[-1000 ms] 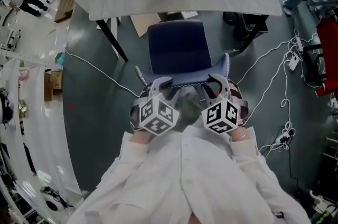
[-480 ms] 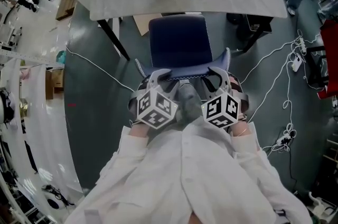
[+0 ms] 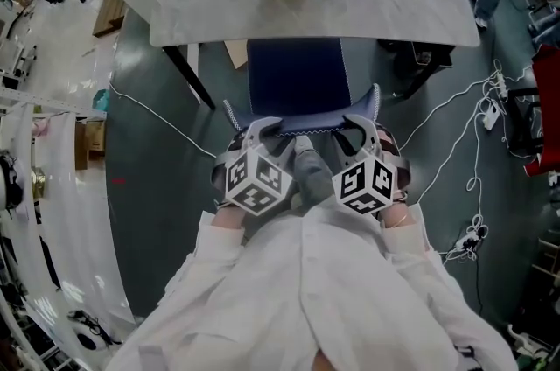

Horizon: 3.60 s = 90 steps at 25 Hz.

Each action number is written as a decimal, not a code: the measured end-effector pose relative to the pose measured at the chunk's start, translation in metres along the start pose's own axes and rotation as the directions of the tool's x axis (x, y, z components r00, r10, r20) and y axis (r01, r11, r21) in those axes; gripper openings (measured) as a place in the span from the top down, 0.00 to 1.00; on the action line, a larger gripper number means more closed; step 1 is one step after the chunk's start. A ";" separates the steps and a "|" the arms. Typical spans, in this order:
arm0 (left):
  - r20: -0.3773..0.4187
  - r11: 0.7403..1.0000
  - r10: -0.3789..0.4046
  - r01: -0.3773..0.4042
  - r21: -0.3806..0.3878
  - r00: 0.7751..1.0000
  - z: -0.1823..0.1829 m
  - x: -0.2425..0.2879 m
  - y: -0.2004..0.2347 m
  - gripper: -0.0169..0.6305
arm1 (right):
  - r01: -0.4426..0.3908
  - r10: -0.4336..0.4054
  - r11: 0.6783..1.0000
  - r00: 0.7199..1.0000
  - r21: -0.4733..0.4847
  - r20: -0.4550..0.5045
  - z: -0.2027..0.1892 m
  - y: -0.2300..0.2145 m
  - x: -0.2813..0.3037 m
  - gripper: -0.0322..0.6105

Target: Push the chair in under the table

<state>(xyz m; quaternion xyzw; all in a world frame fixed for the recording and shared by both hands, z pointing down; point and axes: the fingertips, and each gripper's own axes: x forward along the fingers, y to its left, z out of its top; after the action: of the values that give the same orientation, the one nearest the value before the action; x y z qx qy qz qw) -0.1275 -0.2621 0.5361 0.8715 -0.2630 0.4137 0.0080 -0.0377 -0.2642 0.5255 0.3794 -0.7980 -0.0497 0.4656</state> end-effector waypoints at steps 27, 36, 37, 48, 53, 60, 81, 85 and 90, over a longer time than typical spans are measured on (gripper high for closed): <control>0.008 1.000 0.000 0.000 0.012 1.000 0.009 0.028 0.065 0.74 | -0.027 0.028 0.999 0.999 -0.026 0.026 0.026 -0.044 0.052 0.70; -0.007 1.000 -0.010 0.010 0.001 1.000 0.003 0.028 0.082 0.73 | -0.070 0.071 0.997 0.997 -0.031 0.043 0.039 -0.043 0.065 0.70; -0.007 1.000 -0.009 0.009 0.001 1.000 0.003 0.028 0.084 0.73 | -0.072 0.073 0.997 0.996 -0.031 0.046 0.040 -0.044 0.066 0.70; -0.022 1.000 -0.028 0.028 -0.006 0.999 0.005 0.028 0.090 0.73 | -0.107 0.108 0.994 0.992 -0.027 0.069 0.044 -0.047 0.070 0.70; -0.019 1.000 -0.029 0.028 -0.005 0.999 -0.001 0.026 0.084 0.73 | -0.117 0.118 0.993 0.990 -0.014 0.081 0.041 -0.039 0.069 0.70; -0.019 1.000 -0.024 0.023 -0.012 1.000 -0.001 0.026 0.081 0.73 | -0.121 0.122 0.992 0.990 -0.018 0.072 0.040 -0.038 0.067 0.70; -0.007 0.998 0.047 -0.047 -0.042 0.999 -0.005 0.007 0.077 0.68 | -0.140 0.143 0.989 0.986 -0.036 0.088 0.056 -0.018 0.046 0.70; 0.021 0.998 0.042 -0.041 -0.052 0.999 0.002 -0.006 0.071 0.68 | -0.131 0.130 0.991 0.984 -0.004 0.122 0.062 -0.018 0.030 0.70; 0.071 0.997 0.047 -0.042 -0.067 0.996 0.014 -0.031 0.059 0.68 | -0.106 0.097 0.993 0.980 0.042 0.173 0.070 -0.017 0.001 0.70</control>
<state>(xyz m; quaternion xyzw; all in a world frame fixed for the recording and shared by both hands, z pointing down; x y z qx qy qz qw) -0.1606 -0.3024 0.4925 0.8791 -0.2959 0.3731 0.0177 -0.0832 -0.2962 0.4797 0.3442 -0.8543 -0.0379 0.3877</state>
